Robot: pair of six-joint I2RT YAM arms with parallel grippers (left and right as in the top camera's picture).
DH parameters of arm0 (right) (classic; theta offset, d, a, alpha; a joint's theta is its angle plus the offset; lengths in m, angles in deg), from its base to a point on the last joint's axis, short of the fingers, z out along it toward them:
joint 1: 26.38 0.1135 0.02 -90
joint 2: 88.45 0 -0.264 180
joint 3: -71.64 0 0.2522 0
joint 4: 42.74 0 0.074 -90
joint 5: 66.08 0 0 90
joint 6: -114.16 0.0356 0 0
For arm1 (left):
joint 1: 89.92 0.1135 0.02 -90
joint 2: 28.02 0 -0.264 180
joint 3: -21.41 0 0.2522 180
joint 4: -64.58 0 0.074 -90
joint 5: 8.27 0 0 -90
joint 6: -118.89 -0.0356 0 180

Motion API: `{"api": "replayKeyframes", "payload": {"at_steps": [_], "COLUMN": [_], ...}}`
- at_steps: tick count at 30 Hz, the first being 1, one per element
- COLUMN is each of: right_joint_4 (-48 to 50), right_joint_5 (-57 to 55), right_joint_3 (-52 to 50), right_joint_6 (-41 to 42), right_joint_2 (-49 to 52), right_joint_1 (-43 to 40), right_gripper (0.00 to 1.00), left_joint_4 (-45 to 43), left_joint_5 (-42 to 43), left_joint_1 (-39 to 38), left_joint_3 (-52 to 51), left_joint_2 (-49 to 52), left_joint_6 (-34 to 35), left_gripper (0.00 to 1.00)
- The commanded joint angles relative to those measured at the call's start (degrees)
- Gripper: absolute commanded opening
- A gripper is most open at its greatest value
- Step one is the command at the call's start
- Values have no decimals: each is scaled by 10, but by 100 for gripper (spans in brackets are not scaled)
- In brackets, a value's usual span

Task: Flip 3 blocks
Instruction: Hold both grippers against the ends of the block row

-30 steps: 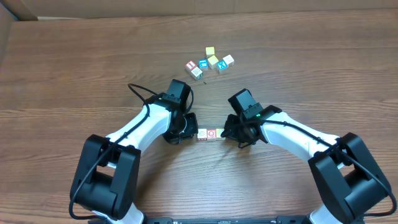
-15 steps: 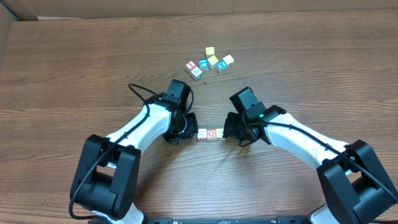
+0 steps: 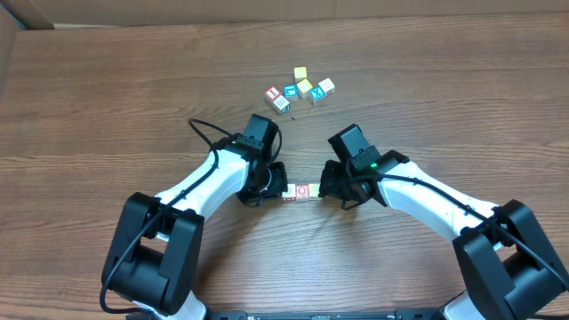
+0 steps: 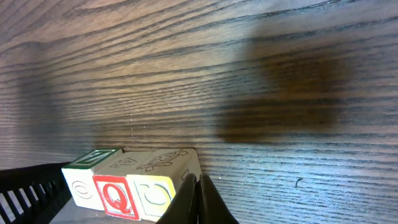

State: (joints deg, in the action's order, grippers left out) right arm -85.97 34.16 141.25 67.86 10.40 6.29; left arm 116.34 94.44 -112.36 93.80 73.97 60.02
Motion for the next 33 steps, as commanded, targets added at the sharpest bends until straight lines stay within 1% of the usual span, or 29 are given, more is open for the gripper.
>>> {"api": "replayKeyframes", "payload": {"at_steps": [1,4,12,17,33], "right_joint_4": [2,-4,-7,-13,-19], "right_joint_5": [-3,-3,-3,-20,-21], "right_joint_3": [-4,-4,-4,-4,-4], "right_joint_6": [0,13,13,28,30], "right_joint_2": [-7,-7,-7,-7,-7], "right_joint_1": [0,2,16,18,23], "right_gripper": [4,4,4,4,4], "left_joint_4": [-2,-1,-1,1,2], "left_joint_5": [4,4,4,4,4], "left_joint_1": [-2,-2,-2,-2,-2], "left_joint_3": [13,13,13,13,13], "left_joint_2": [-16,-16,-16,-16,-16], "left_joint_6": [-11,-11,-11,-11,-11], "left_gripper": [4,4,5,4,4]}}
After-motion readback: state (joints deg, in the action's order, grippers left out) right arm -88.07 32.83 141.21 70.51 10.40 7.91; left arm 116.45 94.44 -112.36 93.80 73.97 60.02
